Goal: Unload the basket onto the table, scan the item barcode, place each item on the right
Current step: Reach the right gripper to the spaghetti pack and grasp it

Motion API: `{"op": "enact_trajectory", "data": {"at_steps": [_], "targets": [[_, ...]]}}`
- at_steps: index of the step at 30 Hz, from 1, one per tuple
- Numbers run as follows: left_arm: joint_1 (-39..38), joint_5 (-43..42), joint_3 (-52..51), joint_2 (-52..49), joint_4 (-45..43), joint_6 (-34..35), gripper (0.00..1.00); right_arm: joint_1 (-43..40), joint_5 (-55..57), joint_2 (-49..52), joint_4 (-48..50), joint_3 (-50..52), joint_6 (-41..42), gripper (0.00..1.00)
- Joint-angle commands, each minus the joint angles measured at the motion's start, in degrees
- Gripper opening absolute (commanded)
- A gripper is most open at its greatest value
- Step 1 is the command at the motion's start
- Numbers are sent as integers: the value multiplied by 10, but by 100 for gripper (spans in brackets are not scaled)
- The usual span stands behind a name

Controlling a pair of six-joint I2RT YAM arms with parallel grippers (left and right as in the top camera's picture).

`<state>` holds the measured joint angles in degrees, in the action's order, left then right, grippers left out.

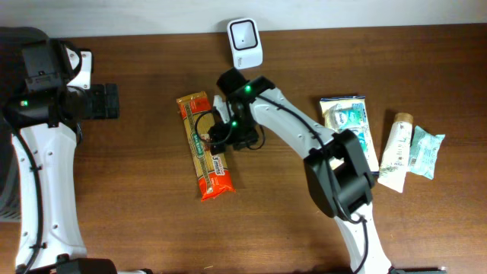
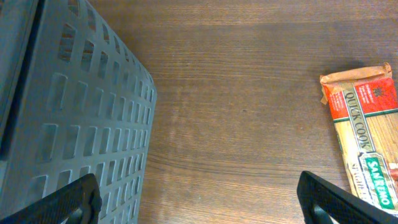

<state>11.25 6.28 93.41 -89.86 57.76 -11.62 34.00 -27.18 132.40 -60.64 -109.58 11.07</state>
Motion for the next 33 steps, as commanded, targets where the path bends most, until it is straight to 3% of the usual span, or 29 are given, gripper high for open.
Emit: {"op": "enact_trajectory", "data": {"at_steps": [1, 11, 14, 21, 24, 28, 33], "targets": [[3, 2, 8, 6, 0, -7, 99, 10, -15, 26, 21, 3, 28, 63], [3, 2, 8, 6, 0, -7, 99, 10, -18, 49, 55, 20, 34, 4], [3, 2, 8, 6, 0, -7, 99, 7, -17, 46, 52, 19, 12, 4], [3, 2, 8, 6, 0, -7, 99, -33, 30, -69, -3, -9, -49, 4], [3, 2, 8, 6, 0, -7, 99, -24, 181, -128, -53, -13, -35, 4], [3, 2, 8, 6, 0, -7, 99, 15, 528, -128, -141, -12, 62, 4], [3, 2, 8, 6, 0, -7, 99, 54, 579, -56, -158, -12, 73, 4]]}}
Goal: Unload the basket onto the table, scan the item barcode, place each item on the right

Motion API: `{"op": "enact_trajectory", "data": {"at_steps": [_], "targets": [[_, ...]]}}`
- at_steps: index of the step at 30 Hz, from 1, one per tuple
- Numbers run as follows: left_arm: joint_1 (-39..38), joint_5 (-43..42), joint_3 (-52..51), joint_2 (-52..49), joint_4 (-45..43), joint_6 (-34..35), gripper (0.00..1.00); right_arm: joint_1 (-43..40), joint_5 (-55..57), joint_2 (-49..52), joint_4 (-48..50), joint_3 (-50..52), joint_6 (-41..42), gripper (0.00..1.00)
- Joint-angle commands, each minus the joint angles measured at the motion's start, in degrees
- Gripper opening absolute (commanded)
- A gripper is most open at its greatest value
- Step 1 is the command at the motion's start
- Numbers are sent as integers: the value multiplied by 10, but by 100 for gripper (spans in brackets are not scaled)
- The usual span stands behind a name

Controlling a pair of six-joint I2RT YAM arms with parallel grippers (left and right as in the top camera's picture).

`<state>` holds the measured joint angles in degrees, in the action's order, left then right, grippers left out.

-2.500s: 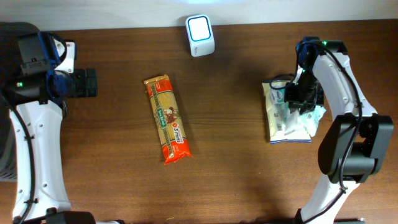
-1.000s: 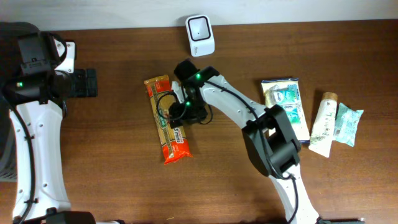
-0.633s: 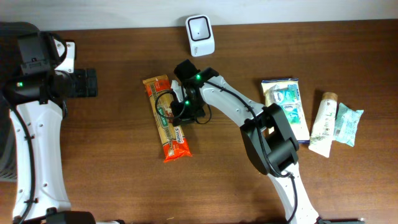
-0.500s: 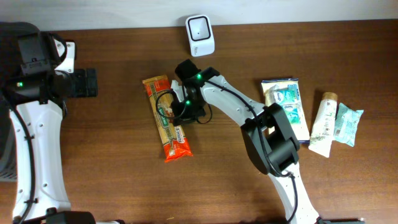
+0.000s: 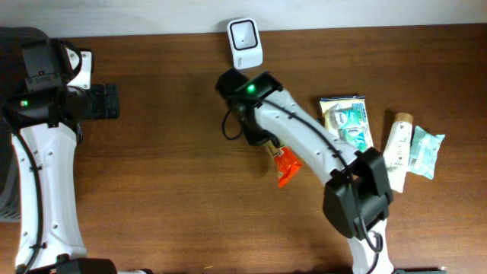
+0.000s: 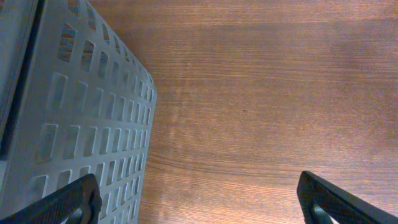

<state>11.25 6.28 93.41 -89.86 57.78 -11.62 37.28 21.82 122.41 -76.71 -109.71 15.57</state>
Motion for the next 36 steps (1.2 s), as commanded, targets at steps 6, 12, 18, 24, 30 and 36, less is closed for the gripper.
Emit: {"op": "enact_trajectory", "data": {"at_steps": [6, 12, 18, 24, 30, 36], "targets": [[3, 2, 8, 6, -1, -7, 99, 92, 68, 86, 22, -11, 6, 4], [3, 2, 8, 6, -1, -7, 99, 68, -27, 83, 25, -49, 8, 27], [3, 2, 8, 6, -1, -7, 99, -58, -233, 72, -12, -150, -114, 75], [3, 2, 8, 6, 0, -7, 99, -210, -484, 94, -19, -118, -264, 76], [3, 2, 8, 6, 0, -7, 99, -253, -487, 122, 20, -36, -304, 76], [3, 2, 8, 6, -1, -7, 99, -258, -466, 131, 67, -28, -303, 76]]}}
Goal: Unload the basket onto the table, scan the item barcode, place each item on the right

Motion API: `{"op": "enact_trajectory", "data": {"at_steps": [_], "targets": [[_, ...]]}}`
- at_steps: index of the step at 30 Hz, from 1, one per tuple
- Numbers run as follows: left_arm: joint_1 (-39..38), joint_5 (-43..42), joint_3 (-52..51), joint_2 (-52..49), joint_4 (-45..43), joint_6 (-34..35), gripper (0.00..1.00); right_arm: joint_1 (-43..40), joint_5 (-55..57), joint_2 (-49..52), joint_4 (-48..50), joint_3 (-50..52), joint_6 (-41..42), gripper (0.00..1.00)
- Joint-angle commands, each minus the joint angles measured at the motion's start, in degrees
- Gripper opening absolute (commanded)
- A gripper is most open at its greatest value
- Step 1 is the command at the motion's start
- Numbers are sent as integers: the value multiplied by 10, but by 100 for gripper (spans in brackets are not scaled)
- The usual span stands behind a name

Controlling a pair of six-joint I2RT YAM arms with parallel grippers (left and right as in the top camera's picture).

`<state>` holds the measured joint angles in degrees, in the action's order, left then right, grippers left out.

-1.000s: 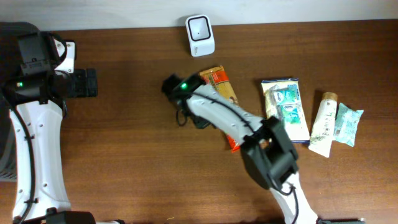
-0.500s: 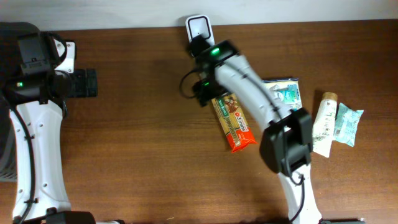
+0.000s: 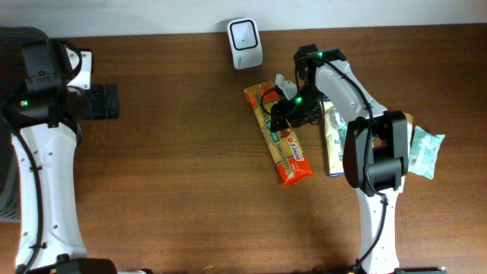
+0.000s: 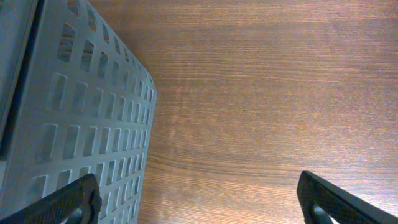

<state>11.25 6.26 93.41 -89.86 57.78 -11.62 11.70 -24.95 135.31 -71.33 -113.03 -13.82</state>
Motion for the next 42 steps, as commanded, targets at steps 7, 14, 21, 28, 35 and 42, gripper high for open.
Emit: {"op": "enact_trajectory", "data": {"at_steps": [7, 14, 21, 28, 35, 42], "targets": [[3, 2, 8, 6, -1, -7, 99, -2, 16, 2, 97, 77, -9, 75], [3, 2, 8, 6, 0, -7, 99, -2, -55, 2, 116, 124, -7, 51], [3, 2, 8, 6, -1, -7, 99, -4, -113, -1, 101, 122, -7, 4], [3, 2, 8, 6, 0, -7, 99, 1, 2, -65, 17, 16, 91, 4], [3, 2, 8, 6, -1, -7, 99, 147, 571, -62, -59, -16, 343, 4], [3, 2, 8, 6, -1, -7, 99, 226, 649, 51, -75, -16, 355, 4]]}}
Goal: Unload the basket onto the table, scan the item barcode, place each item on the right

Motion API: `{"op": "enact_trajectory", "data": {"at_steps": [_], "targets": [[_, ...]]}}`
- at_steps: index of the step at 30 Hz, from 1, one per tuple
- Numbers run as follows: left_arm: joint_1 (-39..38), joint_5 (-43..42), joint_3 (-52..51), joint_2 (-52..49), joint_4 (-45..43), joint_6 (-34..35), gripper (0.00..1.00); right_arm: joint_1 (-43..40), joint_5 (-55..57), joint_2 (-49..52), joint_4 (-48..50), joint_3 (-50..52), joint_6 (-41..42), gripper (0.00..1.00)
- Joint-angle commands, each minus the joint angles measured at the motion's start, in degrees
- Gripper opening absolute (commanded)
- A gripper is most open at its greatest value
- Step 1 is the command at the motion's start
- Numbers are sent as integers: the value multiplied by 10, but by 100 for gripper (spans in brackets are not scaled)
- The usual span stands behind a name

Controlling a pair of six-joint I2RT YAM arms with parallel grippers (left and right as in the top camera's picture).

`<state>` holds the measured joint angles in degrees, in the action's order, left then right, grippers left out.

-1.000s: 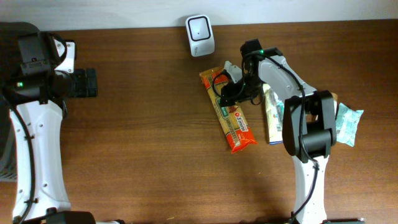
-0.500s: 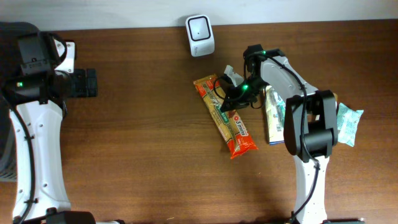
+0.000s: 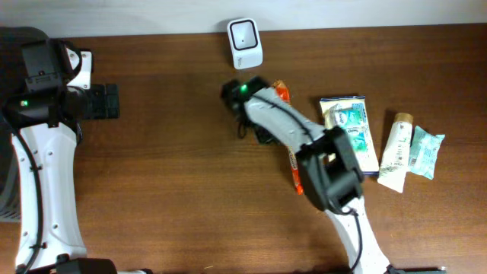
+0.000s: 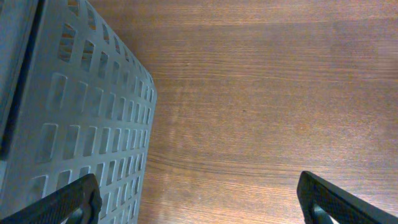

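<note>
The orange pasta packet (image 3: pixel 281 93) lies slantwise below and right of the white scanner (image 3: pixel 245 33). Only its two orange ends show, the lower one (image 3: pixel 295 169) beside the arm's elbow. My right arm covers the rest of the packet. My right gripper (image 3: pixel 261 134) sits under the wrist beside the packet's upper half and appears shut on it; its fingers are mostly hidden. My left gripper (image 4: pixel 199 200) hangs open over bare wood at the far left, nothing between its fingers (image 4: pixel 69 200).
A grey slotted basket (image 4: pixel 62 112) stands by the left gripper at the table's left edge. At the right lie a green and white packet (image 3: pixel 348 122), a cream tube (image 3: pixel 396 148) and a teal pouch (image 3: pixel 424 151).
The right wrist has moved from the right of the packet to just below the scanner on the left. The packet, then face up and in full view, is now mostly under the arm. The left arm has not moved.
The packet first lay left of centre with the right gripper on it, its end showing in the left wrist view. Then it was right of centre under the arm. Then it lay in full view below the scanner, and now it is under the arm again.
</note>
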<state>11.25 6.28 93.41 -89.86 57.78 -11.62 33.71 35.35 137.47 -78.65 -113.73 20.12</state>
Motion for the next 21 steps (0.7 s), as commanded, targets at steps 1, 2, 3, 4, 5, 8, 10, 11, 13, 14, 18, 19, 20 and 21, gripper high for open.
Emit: {"op": "enact_trajectory", "data": {"at_steps": [1, 2, 3, 4, 5, 8, 10, 11, 13, 14, 18, 19, 20, 21], "targets": [[3, 2, 8, 6, -1, -7, 99, 15, 23, 31, -1, -9, 13, 9], [3, 2, 8, 6, -1, -7, 99, 28, -6, 31, 0, -10, 12, 22], [3, 2, 8, 6, -1, -7, 99, 35, -21, 31, 0, -10, 12, 29], [3, 2, 8, 6, 0, -7, 99, 46, -41, 31, 0, -10, 12, 37], [3, 2, 8, 6, -1, -7, 99, 57, -64, 31, 0, -10, 12, 41], [3, 2, 8, 6, 0, -7, 99, 97, -154, 31, 0, -17, -36, 41], [3, 2, 8, 6, -1, -7, 99, 122, -193, 30, -11, -42, -68, 41], [3, 2, 8, 6, -1, -7, 99, 131, -243, 30, -28, -90, -91, 41], [3, 2, 8, 6, -1, -7, 99, 130, -309, 30, -33, -125, -135, 41], [3, 2, 8, 6, 0, -7, 99, 124, -353, 30, -41, -157, -158, 41], [3, 2, 8, 6, -1, -7, 99, 69, -388, 30, -105, -281, -169, 42], [3, 2, 8, 6, -1, -7, 99, 40, -388, 30, -128, -314, -169, 42], [3, 2, 8, 6, 0, -7, 99, 23, -388, 30, -138, -326, -169, 46], [3, 2, 8, 6, -1, -7, 99, -9, -389, 30, -151, -336, -169, 53]]}}
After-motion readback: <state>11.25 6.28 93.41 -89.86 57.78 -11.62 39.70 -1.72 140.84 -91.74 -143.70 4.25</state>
